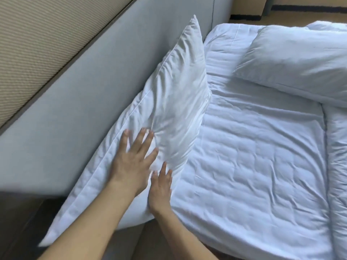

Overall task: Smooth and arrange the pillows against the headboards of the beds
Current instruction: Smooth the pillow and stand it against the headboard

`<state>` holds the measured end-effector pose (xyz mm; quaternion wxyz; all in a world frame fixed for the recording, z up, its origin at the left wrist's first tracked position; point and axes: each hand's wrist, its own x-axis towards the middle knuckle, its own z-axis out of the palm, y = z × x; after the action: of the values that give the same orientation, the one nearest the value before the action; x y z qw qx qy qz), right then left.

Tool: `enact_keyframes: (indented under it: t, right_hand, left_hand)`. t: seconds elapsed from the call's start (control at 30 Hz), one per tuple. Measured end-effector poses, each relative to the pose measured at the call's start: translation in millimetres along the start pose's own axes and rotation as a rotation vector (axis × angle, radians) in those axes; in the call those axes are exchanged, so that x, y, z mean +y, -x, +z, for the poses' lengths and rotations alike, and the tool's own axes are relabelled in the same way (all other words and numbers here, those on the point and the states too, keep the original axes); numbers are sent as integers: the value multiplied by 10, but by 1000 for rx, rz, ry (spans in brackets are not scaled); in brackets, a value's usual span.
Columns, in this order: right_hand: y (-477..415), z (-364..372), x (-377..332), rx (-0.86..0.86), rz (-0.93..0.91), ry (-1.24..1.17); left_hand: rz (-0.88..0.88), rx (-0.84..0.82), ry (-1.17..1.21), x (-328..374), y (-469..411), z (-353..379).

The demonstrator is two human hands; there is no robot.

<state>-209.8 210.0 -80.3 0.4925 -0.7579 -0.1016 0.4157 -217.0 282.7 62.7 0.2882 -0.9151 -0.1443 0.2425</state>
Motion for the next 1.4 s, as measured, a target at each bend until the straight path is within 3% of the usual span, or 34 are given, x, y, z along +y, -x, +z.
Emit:
enact_keyframes:
  t: [0.1, 0.2, 0.3, 0.43, 0.6, 0.73, 0.8, 0.93, 1.0, 1.17, 1.27, 1.4]
  right_hand:
    - [463, 93, 465, 37, -69, -268]
    - [514, 20, 1018, 154, 171, -193]
    - [430, 8, 1331, 101, 354, -149]
    - [372, 72, 1436, 140, 336, -261]
    - [551, 307, 1432, -118, 336, -483]
    - [541, 452, 1278, -162, 424, -790]
    - [562, 501, 1214, -148, 429, -822]
    - [629, 539, 1288, 125, 358, -646]
    - [629, 490, 1386, 247, 353, -436]
    - [455, 343, 1389, 89, 405, -163]
    - [469, 105, 1272, 61, 292, 84]
    - [692, -439, 828, 53, 6, 402]
  left_hand:
    - [-170, 112, 274, -104, 552, 126]
    - [-381, 158, 577, -215, 999, 148]
    - [-534, 206, 787, -341, 1294, 245]
    - [-611, 320, 856, -393, 1465, 252]
    - [-687, 459, 1026, -508, 1531, 65]
    - [-636, 511, 1013, -614, 1482, -107]
    - [-619, 523, 999, -669, 1437, -160]
    - [-613, 572, 983, -790, 1387, -155]
    - [-624, 557, 944, -815, 1377, -55]
    - [-609, 566, 885, -691, 1434, 242]
    - [-581, 586, 863, -686, 1453, 299]
    - [-541, 479, 926, -657, 1523, 220]
